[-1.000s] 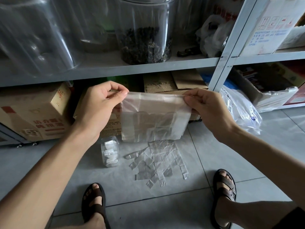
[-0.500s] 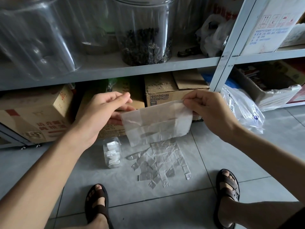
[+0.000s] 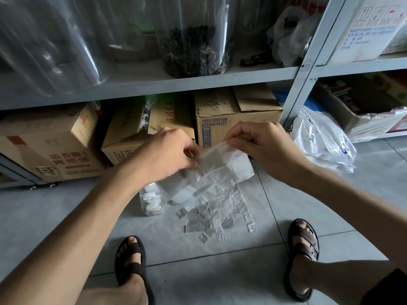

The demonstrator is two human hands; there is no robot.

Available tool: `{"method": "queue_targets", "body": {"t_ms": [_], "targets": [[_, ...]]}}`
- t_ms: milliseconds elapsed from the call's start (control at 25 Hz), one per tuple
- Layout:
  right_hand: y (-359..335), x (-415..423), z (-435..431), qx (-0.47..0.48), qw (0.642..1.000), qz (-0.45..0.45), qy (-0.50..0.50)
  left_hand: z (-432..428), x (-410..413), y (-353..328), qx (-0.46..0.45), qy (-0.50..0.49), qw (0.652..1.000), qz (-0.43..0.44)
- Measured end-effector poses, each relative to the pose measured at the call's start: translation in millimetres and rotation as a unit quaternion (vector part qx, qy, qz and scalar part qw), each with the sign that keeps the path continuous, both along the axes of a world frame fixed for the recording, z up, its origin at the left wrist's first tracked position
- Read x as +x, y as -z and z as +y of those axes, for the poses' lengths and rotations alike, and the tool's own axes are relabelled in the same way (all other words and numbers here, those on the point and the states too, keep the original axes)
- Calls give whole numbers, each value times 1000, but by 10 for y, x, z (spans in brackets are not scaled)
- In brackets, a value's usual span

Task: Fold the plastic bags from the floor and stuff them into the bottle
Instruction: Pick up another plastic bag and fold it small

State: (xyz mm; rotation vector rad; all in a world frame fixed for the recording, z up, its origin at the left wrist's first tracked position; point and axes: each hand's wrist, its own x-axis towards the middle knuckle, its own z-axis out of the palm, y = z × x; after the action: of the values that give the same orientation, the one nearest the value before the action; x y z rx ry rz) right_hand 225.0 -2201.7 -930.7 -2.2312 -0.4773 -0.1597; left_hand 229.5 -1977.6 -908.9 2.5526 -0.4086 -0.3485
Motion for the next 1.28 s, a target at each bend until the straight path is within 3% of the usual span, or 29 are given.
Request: {"method": "queue_targets", "body": {"t_ms": [400,640,880,1040,1120,1280], "targets": [[59,-15,149,-39,997,-52,-35,44,-10,1,18,-22,1000,13],[144,-22,137,-21,1000,9,-20,84,-20,-19,22,-23,999,23],[129,-43,171,-18,998,-65,-4,103,-33,-51,1,-42,998,42],[196,-3,141,4,999,37,-2,133,-61,-133,-8,-45,995,91],[267,44,75,76,988,136,-8,144,-90,-169,-22,-44,992,116],[616,-24,-61,245,897,369,-5,209,-104,-238,-89,-67,981,160]]}}
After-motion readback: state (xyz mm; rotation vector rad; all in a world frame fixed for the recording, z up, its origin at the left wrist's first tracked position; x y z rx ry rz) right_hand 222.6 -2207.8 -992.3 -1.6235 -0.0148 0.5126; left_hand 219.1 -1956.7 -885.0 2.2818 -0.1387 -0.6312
